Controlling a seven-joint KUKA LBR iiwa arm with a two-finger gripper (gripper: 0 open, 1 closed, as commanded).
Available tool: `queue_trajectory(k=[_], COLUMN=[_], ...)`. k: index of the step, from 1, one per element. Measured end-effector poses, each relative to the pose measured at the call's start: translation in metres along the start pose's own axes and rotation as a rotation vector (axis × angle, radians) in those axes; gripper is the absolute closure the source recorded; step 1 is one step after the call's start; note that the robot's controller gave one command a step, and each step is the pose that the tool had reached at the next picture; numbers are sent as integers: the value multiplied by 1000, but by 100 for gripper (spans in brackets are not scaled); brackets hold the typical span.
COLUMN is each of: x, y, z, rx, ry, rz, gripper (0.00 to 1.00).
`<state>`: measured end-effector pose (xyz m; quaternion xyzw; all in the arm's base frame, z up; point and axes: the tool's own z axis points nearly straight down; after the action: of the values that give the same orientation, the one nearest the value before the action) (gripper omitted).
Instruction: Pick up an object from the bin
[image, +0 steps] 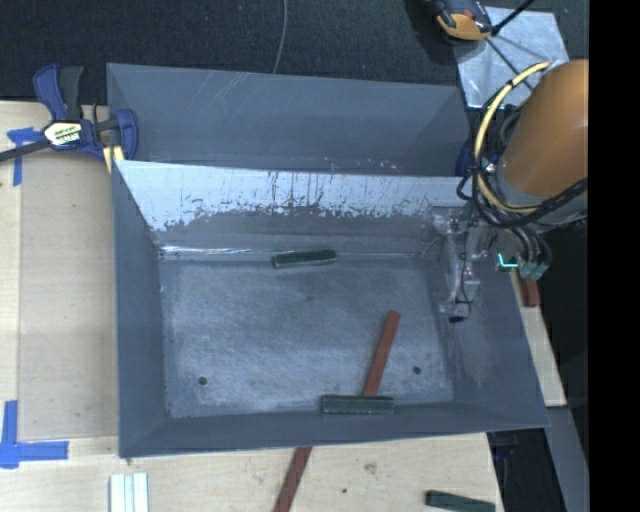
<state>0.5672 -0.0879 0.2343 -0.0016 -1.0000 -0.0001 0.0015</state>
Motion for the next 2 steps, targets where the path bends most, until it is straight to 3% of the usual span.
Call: queue_trajectory(k=[1,2], x=[-1,8], y=[0,11], z=[-3,46], rx=[1,2], ry=[-7,-10], rz=[-2,-106], gripper=[0,0])
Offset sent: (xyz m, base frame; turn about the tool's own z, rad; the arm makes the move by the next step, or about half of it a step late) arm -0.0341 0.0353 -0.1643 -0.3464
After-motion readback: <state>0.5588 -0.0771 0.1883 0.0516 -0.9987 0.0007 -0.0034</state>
